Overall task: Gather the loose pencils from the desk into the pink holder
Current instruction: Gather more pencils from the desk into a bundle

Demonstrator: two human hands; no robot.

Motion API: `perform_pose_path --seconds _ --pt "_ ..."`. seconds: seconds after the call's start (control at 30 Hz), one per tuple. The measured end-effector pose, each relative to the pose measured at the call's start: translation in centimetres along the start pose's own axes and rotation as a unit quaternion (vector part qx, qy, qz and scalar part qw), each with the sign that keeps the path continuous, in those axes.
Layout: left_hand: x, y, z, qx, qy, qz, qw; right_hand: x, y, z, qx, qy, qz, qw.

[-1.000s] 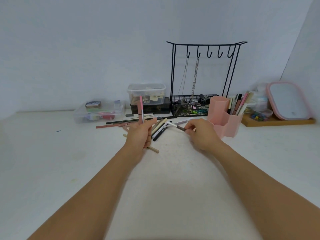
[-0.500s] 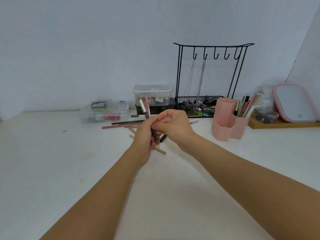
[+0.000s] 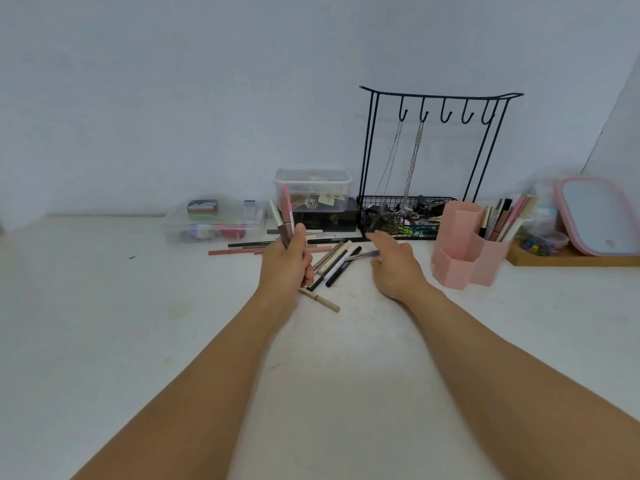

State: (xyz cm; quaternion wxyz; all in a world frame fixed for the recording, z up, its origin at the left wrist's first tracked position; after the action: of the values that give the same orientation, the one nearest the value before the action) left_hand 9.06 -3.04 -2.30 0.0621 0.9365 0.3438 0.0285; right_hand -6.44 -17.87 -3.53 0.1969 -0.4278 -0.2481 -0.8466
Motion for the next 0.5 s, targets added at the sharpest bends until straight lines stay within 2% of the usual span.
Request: perform_pose_path --seconds 0.1,0.23,0.5 --pt "0.0 -0.2 0.2 0.017 -0.002 0.008 1.000 -0.3 0.2 0.5 0.006 -0.037 0.004 0.999" --pt "0.2 -0.3 0.5 0.046 -0.004 0.005 0.999 0.8 -0.2 0.5 0.005 -0.013 -0.023 1.000" --pt "-0.6 -0.8 0.3 0.055 0.021 0.014 0.998 1.6 -1.0 1.6 0.048 -0.014 0.037 0.998"
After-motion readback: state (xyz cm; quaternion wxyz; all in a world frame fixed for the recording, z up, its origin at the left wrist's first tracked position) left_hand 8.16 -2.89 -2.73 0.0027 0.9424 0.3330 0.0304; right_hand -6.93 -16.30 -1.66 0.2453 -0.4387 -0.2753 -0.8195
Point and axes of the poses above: each hand's wrist, its own y-axis towards the middle knuckle, its own x-axis out of the back of the hand, z = x × y, the point moved 7 cm from there along y, towards the middle knuckle, and after that the axes turned 9 degrees about y, right-handed, at the moved point
